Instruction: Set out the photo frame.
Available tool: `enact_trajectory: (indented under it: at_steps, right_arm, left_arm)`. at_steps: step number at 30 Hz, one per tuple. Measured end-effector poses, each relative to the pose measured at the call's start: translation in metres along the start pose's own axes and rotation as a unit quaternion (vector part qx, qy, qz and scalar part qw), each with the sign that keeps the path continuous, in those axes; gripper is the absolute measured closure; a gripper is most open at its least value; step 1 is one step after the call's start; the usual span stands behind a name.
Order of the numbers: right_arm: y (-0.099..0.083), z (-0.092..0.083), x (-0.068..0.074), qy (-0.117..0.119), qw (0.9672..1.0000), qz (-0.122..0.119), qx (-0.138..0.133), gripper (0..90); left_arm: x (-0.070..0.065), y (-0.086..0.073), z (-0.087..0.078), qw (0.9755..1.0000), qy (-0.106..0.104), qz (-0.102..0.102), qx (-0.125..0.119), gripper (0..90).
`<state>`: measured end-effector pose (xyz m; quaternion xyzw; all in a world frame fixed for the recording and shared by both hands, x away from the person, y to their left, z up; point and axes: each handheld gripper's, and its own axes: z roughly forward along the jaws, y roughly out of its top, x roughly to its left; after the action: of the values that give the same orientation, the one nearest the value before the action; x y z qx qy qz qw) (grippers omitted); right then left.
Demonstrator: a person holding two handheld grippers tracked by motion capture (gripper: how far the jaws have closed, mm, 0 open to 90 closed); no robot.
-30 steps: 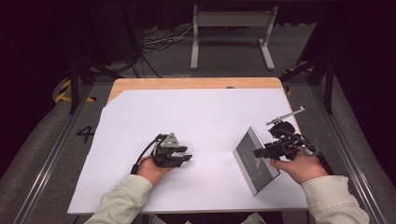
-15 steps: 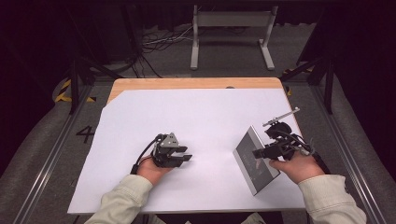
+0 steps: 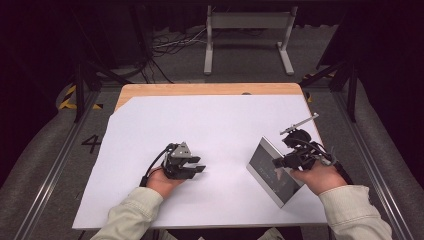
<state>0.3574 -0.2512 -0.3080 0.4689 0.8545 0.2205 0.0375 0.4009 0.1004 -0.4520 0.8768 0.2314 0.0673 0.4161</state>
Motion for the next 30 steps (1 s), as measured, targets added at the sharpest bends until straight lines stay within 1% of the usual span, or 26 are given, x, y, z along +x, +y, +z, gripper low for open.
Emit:
enact_trajectory:
  at_steps: [1, 2, 3, 4, 7, 9, 10, 13, 15, 17, 19, 20, 22, 24, 26, 29, 30]
  right_arm:
    - [0.001, 0.0, 0.001, -0.002, 1.0, -0.006, 0.0, 83.0]
    - [0.003, -0.001, 0.002, -0.01, 0.9998, -0.014, 0.004, 83.0]
    - [0.004, -0.002, 0.002, -0.016, 0.9997, -0.018, 0.004, 83.0]
    - [0.005, -0.003, 0.002, -0.018, 0.9996, -0.023, 0.003, 83.0]
    - [0.01, -0.007, 0.002, -0.016, 0.9995, -0.028, -0.002, 83.1]
    - [0.014, -0.01, 0.003, -0.018, 0.999, -0.039, -0.006, 83.0]
    - [0.014, -0.01, 0.003, -0.018, 0.999, -0.039, -0.006, 83.0]
    - [0.021, -0.014, 0.003, -0.019, 0.9981, -0.058, -0.009, 83.0]
    - [0.026, -0.016, 0.004, -0.016, 0.9972, -0.072, -0.011, 83.1]
    - [0.03, -0.018, 0.004, -0.016, 0.9958, -0.089, -0.009, 83.1]
    - [0.034, -0.018, 0.004, -0.015, 0.9948, -0.1, -0.003, 83.1]
    - [0.036, -0.018, 0.004, -0.016, 0.9943, -0.106, -0.003, 83.1]
    - [0.04, -0.018, 0.004, -0.017, 0.9939, -0.109, 0.0, 83.1]
    - [0.044, -0.017, 0.003, -0.015, 0.9929, -0.118, 0.001, 83.1]
    - [0.047, -0.016, 0.004, -0.014, 0.9922, -0.124, 0.002, 83.1]
    - [0.054, -0.014, 0.007, -0.006, 0.989, -0.148, 0.005, 83.1]
    - [0.057, -0.013, 0.009, -0.003, 0.9875, -0.157, 0.008, 83.1]
  left_arm:
    - [0.001, -0.001, -0.002, 1.0, -0.001, -0.006, -0.005, 58.9]
    - [0.001, -0.002, -0.004, 0.9999, -0.002, -0.012, -0.01, 58.8]
    - [0.001, -0.003, -0.006, 0.9998, -0.002, -0.013, -0.012, 58.8]
    - [0.001, -0.004, -0.008, 0.9997, -0.001, -0.018, -0.017, 58.7]
    - [-0.001, -0.009, -0.016, 0.9996, 0.001, -0.019, -0.022, 58.3]
    - [-0.002, -0.011, -0.018, 0.9996, 0.004, -0.017, -0.022, 58.3]
    - [-0.003, -0.013, -0.021, 0.9996, 0.007, -0.017, -0.023, 58.3]
    - [-0.003, -0.017, -0.026, 0.9993, 0.013, -0.024, -0.026, 58.0]
    - [-0.002, -0.019, -0.029, 0.9992, 0.016, -0.024, -0.028, 57.7]
    - [-0.001, -0.021, -0.032, 0.999, 0.018, -0.029, -0.03, 57.3]
    - [0.001, -0.023, -0.034, 0.9988, 0.022, -0.032, -0.031, 57.2]
    - [0.001, -0.024, -0.035, 0.9986, 0.021, -0.036, -0.032, 57.2]
    - [0.001, -0.025, -0.036, 0.9984, 0.022, -0.041, -0.033, 57.2]
    - [0.002, -0.026, -0.037, 0.9984, 0.025, -0.039, -0.033, 57.1]
    - [0.002, -0.027, -0.036, 0.9984, 0.021, -0.041, -0.031, 56.8]
    - [0.002, -0.027, -0.034, 0.9988, 0.021, -0.037, -0.026, 56.6]
    - [0.002, -0.027, -0.034, 0.9987, 0.02, -0.038, -0.026, 56.5]
